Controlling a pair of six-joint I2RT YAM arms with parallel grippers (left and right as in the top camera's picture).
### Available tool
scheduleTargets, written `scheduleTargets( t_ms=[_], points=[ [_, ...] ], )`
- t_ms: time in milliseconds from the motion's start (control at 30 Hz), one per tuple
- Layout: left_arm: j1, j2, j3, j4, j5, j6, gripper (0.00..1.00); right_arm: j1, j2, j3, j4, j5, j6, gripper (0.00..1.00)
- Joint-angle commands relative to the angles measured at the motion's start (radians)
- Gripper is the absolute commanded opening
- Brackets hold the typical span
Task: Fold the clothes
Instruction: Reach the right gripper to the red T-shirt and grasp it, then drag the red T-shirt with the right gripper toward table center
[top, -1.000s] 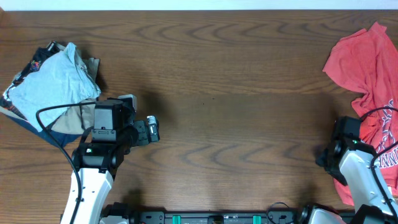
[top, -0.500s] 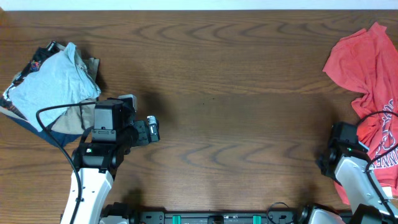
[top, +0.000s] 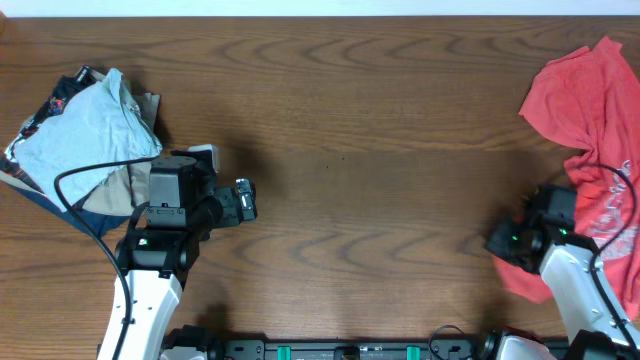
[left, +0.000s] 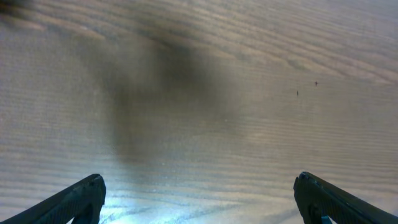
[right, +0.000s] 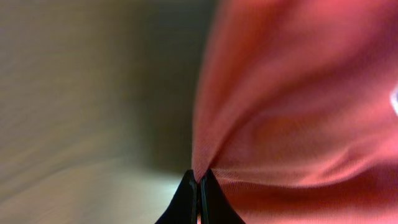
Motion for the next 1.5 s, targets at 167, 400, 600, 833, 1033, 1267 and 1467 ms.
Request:
scheduleTargets(
  t_ms=[167,400,600,833,1033,1267,1467],
  points=[
    [-0.003,0.0,0.017,0.013,0.005,-0.006,0.98,0.431,0.006,0.167,0.026,-0.473,-0.098,0.01],
    [-0.003,0.002,0.017,0.023,0.005,-0.011,0.98,0.774,0.006,0.175,0.332,-0.282,0.068,0.15],
    [-0.003,0.003,0.017,0.02,0.006,-0.136,0.98,0.789,0.005,0.175,0.267,-0.111,0.067,0.99],
    [-0.011,0.051,0.013,0.021,0.115,-0.223,0.98,0.622,-0.026,0.185,-0.031,0.111,0.067,0.99],
    [-0.088,0.205,0.012,0.029,0.189,-0.256,0.98,0.455,-0.07,0.195,-0.173,0.156,0.066,0.99],
    [-0.224,0.416,0.012,0.141,0.216,-0.37,0.98,0.312,-0.107,0.195,-0.252,0.156,0.062,0.99],
    [-0.327,0.549,0.012,0.293,0.234,-0.446,0.97,0.281,-0.107,0.195,-0.293,0.16,0.025,0.99]
  ],
)
